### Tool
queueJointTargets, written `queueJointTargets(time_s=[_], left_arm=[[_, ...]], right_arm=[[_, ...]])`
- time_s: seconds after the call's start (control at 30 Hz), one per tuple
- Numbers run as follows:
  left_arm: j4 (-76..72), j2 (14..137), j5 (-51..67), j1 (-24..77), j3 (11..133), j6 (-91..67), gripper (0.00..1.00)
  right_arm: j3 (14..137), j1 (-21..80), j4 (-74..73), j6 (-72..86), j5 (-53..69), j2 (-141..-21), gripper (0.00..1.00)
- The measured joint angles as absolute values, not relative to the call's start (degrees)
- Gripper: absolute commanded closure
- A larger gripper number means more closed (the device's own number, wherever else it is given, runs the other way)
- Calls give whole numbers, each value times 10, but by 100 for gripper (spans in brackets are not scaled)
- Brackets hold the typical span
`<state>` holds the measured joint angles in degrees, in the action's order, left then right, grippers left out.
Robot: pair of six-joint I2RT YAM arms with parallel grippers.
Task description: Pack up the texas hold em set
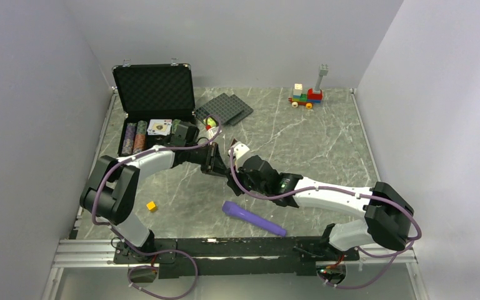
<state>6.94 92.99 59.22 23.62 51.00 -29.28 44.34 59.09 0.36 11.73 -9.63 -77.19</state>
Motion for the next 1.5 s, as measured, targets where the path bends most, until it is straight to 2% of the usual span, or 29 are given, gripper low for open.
queueJointTargets(time_s=[0.07,0.23,0.4,0.5,1.03,1.5], left_arm=[[69,930,594,237,510,-294,100],[74,929,591,237,510,-285,100],[98,916,572,226,514,-255,100],[102,903,561,194,519,-243,100],[155,800,425,-116,538,-140,100],[163,885,359,-175,547,-123,100]], right_arm=[[443,592,2,117,-100,-772,55],[431,594,21,118,-105,-771,19],[414,594,44,119,-104,-768,6],[406,594,55,119,-104,-758,4],[348,594,83,127,-104,-665,4],[337,594,105,127,-95,-663,4]])
